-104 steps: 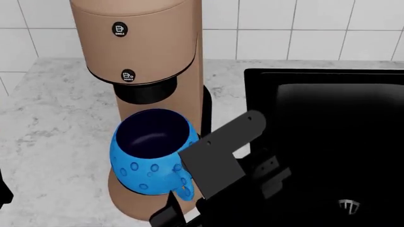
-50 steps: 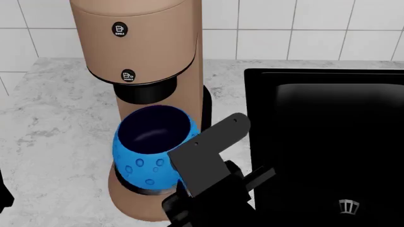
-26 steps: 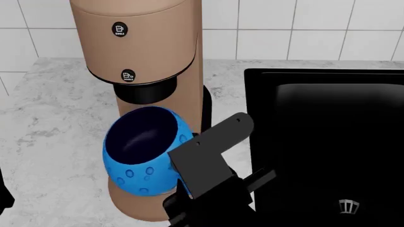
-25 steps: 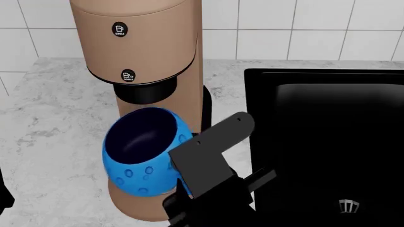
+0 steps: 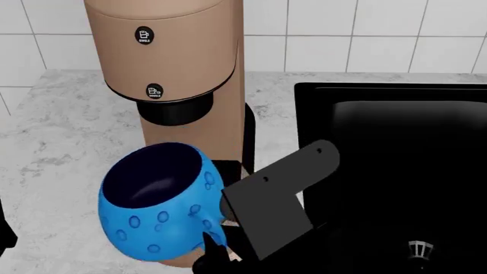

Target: Pick the mug from under the coffee machine dispenser and place it on the counter.

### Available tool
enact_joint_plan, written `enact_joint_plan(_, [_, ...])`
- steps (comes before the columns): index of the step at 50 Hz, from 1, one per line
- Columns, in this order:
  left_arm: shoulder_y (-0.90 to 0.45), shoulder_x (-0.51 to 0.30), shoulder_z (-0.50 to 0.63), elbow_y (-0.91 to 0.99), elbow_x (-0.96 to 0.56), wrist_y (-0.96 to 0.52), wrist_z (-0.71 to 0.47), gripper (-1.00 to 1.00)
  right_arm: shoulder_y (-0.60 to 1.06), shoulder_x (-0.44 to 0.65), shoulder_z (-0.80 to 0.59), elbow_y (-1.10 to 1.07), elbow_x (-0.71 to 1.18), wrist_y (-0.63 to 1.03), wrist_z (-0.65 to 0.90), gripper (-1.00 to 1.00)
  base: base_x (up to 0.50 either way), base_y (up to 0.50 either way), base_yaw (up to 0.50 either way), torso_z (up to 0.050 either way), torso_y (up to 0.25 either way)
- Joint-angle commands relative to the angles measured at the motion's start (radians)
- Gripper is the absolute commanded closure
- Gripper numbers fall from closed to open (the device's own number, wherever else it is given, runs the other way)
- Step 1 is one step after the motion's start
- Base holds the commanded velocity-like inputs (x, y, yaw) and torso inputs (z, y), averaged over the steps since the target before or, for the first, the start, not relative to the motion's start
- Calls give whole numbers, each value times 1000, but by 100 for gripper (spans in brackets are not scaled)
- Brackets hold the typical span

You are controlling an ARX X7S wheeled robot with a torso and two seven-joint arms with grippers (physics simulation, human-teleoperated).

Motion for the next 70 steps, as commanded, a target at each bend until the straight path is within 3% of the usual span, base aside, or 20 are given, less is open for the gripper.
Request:
enact_joint_plan(1, [-1,-7,-3,2,-7,1,0,-100,-35,56,41,-111,170,-70,75,100,0,0,0,0,0])
enact_joint_plan(17, [-24,-10,5,-1,-22,0,-9,-100,-291,148,136,-305,99,-78,6,100,0,0,0,0,1])
enact_joint_plan(29, [-33,-14,9,-1,-31,1,-9,-100,-387,154,163,-373,74,-90,-15,100,0,0,0,0,0])
enact_joint_plan(37, [-33,-12,13,-4,-22,-5,-4,-100,-500,130,199,-359,-96,-37,-145,100,0,0,0,0,0])
enact_joint_plan(70, [-23,-14,12,1,-22,-2,-1,-100,-655,122,182,-340,-292,-4,-263,100,0,0,0,0,0])
